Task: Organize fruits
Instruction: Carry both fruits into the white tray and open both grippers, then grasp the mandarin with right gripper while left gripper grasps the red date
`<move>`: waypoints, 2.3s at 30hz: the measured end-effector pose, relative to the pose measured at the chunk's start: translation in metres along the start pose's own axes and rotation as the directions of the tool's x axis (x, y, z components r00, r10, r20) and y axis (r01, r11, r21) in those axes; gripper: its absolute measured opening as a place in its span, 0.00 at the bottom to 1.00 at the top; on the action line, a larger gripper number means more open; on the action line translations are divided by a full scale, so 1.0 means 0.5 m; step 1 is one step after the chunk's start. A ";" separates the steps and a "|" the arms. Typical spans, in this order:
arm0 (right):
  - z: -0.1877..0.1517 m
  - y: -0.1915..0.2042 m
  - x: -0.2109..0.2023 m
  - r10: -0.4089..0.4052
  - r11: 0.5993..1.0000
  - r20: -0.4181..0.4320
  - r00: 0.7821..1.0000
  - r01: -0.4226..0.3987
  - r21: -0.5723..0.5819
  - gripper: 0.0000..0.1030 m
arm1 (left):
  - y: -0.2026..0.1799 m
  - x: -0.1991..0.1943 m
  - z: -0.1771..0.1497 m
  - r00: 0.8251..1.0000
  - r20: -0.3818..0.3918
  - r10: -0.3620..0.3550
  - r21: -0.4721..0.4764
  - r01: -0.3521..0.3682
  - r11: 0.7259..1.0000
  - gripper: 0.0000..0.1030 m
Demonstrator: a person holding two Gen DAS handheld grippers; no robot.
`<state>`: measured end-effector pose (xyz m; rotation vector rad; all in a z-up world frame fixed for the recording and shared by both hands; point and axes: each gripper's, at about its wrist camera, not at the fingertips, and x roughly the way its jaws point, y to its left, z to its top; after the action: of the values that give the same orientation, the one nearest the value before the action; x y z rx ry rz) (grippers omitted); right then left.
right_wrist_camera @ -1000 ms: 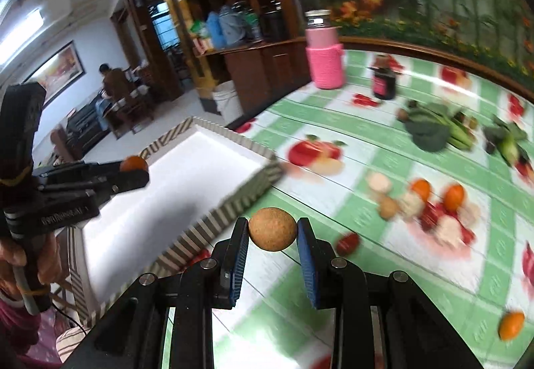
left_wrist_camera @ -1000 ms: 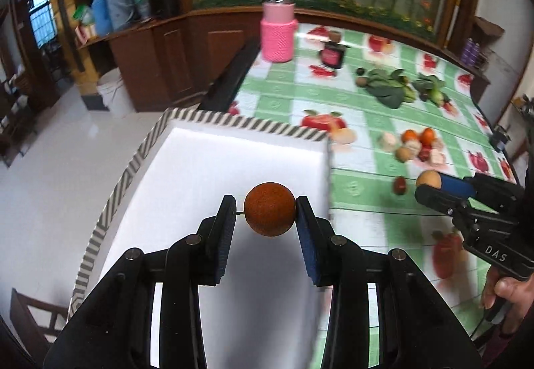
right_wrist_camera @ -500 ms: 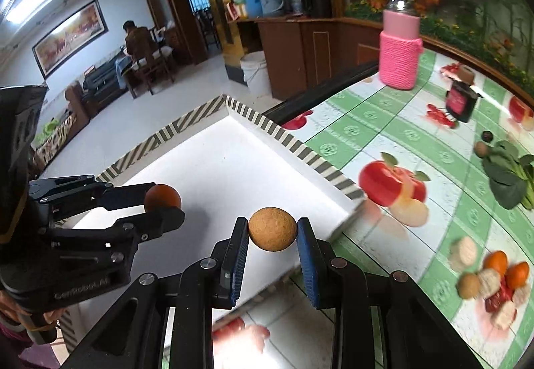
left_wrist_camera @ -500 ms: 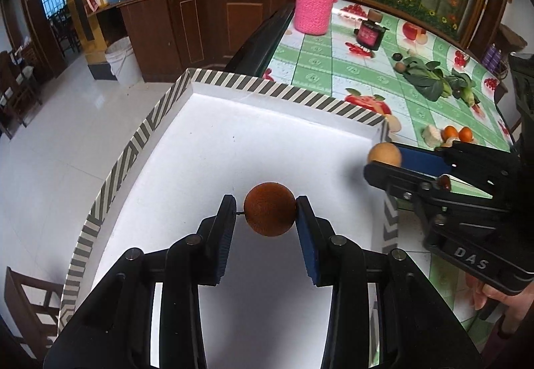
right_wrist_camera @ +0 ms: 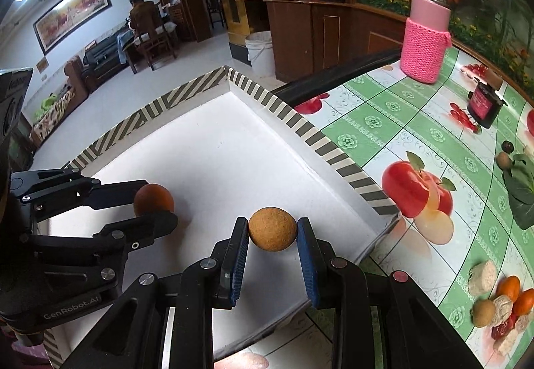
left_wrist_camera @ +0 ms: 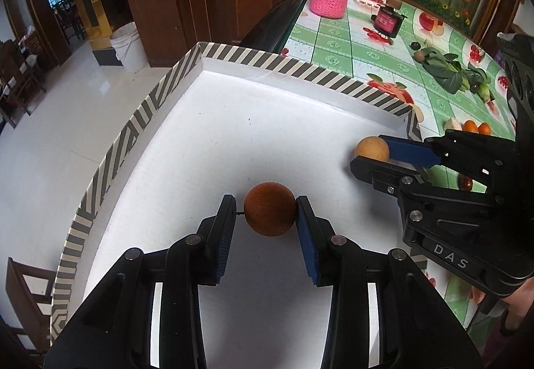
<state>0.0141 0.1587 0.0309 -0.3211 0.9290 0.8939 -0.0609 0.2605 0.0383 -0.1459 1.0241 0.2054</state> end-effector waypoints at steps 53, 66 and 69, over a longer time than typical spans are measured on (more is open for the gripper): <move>-0.505 -0.346 -0.428 -0.421 0.770 0.063 0.905 0.319 0.553 0.33 | -0.360 -0.101 -0.055 0.961 0.132 -0.243 0.246 0.205 0.947 0.70; -0.500 -0.437 -0.388 -0.420 0.758 -0.018 0.907 0.361 0.544 0.35 | -0.425 -0.030 -0.034 0.971 0.088 -0.223 0.265 0.193 0.945 0.70; -0.511 -0.444 -0.387 -0.398 0.755 0.022 0.917 0.314 0.576 0.35 | -0.437 -0.002 -0.024 0.977 0.070 -0.202 0.266 0.177 0.948 0.70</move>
<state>-0.0092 -0.2299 0.0095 0.0830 0.9137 0.2521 -0.0198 0.0455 0.0384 0.0034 0.9251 -0.0966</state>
